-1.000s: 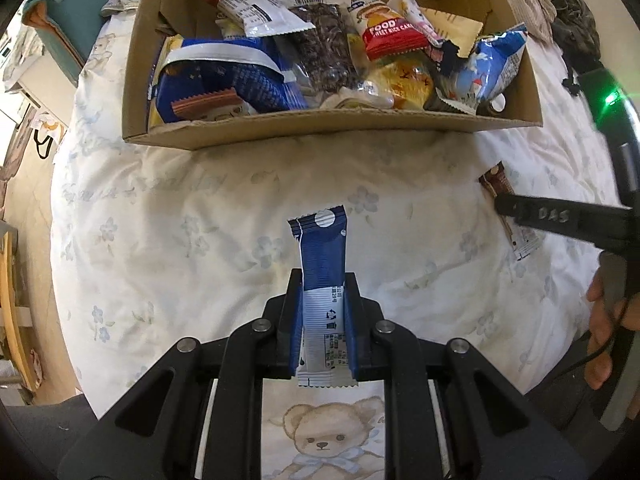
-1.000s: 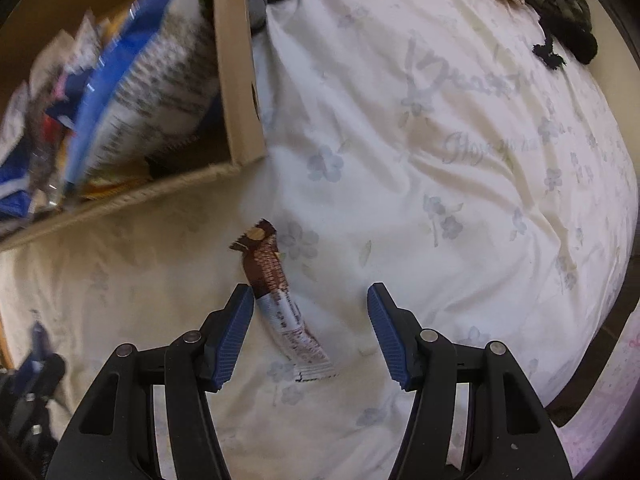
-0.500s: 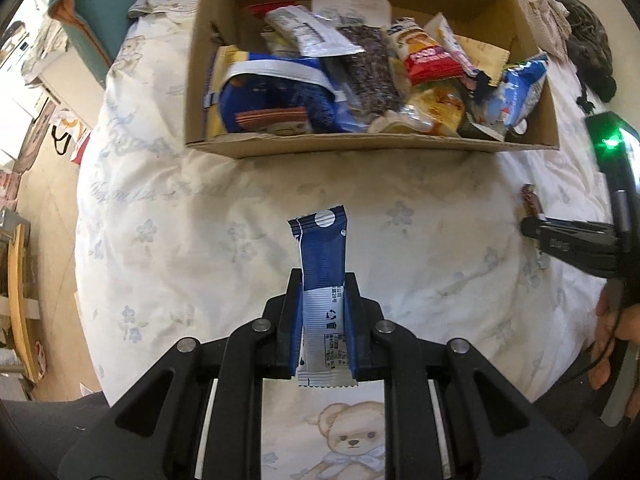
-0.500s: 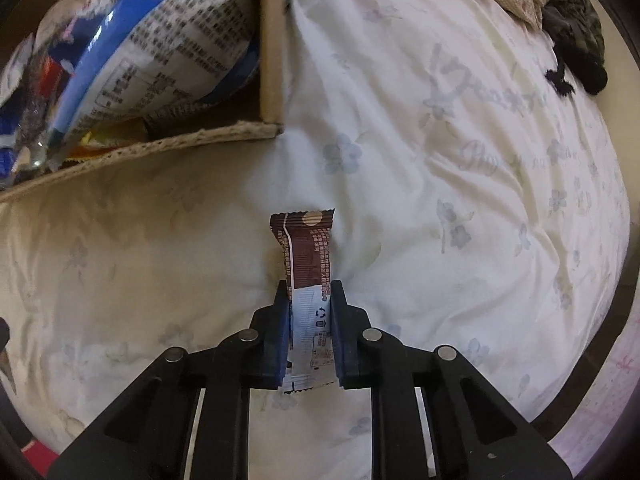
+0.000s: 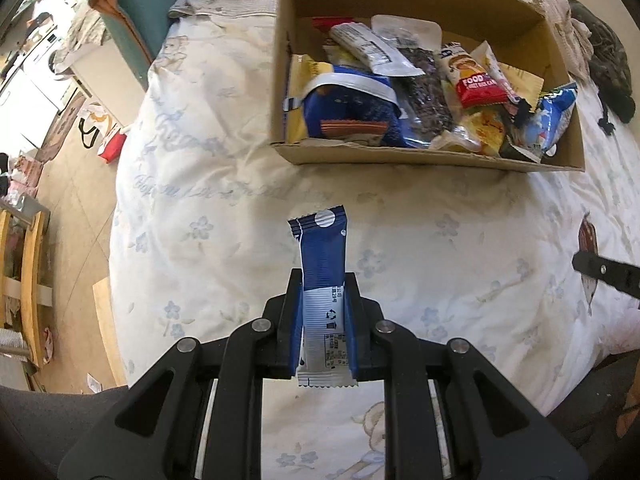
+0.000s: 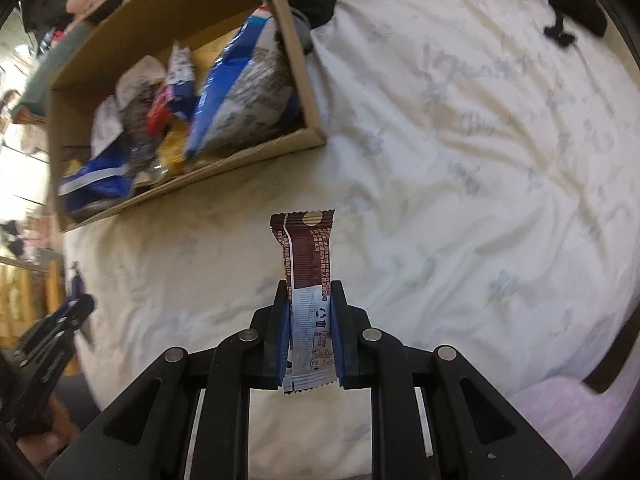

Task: Organize snacks
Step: 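Carry both bars over the box and lower them inside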

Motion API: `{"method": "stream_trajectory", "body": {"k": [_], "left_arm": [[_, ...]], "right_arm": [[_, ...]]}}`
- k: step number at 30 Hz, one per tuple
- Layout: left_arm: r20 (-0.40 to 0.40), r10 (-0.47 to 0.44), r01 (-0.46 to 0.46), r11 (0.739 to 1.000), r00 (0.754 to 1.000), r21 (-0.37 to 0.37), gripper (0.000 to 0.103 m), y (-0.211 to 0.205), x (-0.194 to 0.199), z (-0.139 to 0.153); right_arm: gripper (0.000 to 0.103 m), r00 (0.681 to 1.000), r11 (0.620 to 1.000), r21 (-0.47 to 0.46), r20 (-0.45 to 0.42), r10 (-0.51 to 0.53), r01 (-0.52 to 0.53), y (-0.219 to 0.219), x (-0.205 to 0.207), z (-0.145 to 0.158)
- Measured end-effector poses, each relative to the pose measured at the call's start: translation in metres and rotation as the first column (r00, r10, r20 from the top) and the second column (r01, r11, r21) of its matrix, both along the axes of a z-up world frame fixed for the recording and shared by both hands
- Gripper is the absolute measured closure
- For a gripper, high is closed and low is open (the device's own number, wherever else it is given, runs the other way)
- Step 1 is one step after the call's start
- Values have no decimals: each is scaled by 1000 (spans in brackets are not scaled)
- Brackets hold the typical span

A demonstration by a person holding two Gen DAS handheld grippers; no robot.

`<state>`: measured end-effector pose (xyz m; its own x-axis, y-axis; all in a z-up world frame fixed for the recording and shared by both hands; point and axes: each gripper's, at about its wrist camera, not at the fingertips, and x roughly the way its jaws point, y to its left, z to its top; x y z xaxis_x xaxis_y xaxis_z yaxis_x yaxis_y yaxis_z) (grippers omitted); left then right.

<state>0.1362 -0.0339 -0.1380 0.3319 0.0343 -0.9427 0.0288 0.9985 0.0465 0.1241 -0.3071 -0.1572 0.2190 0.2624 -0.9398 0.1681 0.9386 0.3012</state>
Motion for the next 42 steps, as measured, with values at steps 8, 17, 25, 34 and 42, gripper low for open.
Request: {"method": "stream_trajectory", "body": {"k": [8, 17, 25, 34, 42], "left_arm": [[46, 40, -38, 998, 998, -50, 88, 11, -13, 24], [165, 28, -22, 999, 986, -37, 88, 14, -5, 69], [223, 5, 1, 1000, 975, -30, 88, 12, 16, 97], [290, -46, 56, 998, 956, -27, 88, 3, 52, 120], [321, -30, 54, 997, 947, -64, 88, 1, 88, 129]], "right_arm": [[84, 997, 991, 117, 58, 59, -66, 16, -19, 19], [84, 953, 962, 213, 282, 107, -171, 41, -13, 74], [84, 903, 958, 241, 427, 40, -156, 37, -2, 107], [84, 863, 965, 249, 502, -51, -88, 22, 26, 124], [84, 879, 966, 254, 470, -85, -42, 11, 60, 116]]}}
